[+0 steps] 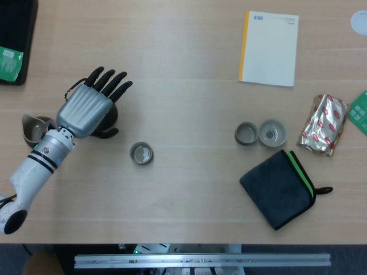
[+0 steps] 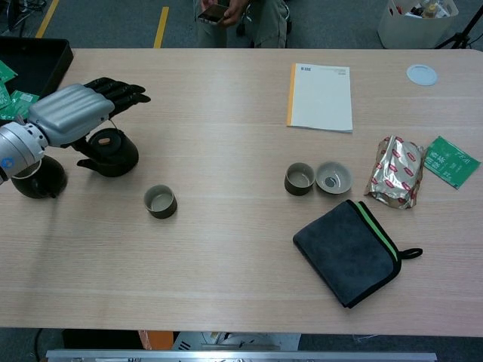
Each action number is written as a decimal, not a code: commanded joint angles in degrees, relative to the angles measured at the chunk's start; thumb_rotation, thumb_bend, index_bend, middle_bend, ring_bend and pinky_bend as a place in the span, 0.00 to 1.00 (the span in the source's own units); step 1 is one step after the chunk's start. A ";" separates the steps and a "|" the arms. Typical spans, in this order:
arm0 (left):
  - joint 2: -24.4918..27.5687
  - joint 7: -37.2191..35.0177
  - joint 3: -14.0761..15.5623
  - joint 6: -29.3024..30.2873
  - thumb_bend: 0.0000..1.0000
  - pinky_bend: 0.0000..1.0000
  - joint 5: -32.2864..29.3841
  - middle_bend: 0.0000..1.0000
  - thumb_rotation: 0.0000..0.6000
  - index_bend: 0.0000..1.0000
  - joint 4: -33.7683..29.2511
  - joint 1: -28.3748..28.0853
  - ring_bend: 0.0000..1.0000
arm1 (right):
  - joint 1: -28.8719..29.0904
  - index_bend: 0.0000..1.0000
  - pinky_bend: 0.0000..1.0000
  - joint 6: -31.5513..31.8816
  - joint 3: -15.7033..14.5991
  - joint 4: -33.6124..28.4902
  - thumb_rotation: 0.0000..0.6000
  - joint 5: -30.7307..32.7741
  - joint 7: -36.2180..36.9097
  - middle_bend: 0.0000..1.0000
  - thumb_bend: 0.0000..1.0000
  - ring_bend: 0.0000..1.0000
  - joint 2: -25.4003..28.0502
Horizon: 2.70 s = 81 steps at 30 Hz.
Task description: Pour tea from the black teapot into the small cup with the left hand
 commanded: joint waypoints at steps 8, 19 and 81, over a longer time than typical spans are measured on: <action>1.51 -2.53 -3.19 -4.12 0.16 0.05 -5.92 0.10 0.05 0.15 -4.56 -2.36 0.00 | -0.17 0.33 0.24 0.21 -0.01 0.88 1.00 -0.11 0.89 0.32 0.05 0.20 -0.27; -2.40 2.07 -5.39 -11.04 0.13 0.05 -17.28 0.09 0.00 0.17 -0.49 -6.25 0.00 | -0.45 0.33 0.24 0.71 0.04 1.06 1.00 -0.21 1.31 0.32 0.05 0.20 -0.10; 7.02 11.05 0.20 -6.31 0.13 0.06 -25.59 0.35 0.00 0.36 -1.71 -1.33 0.08 | -0.39 0.33 0.24 1.20 0.04 0.94 1.00 -1.30 1.34 0.32 0.05 0.20 -0.42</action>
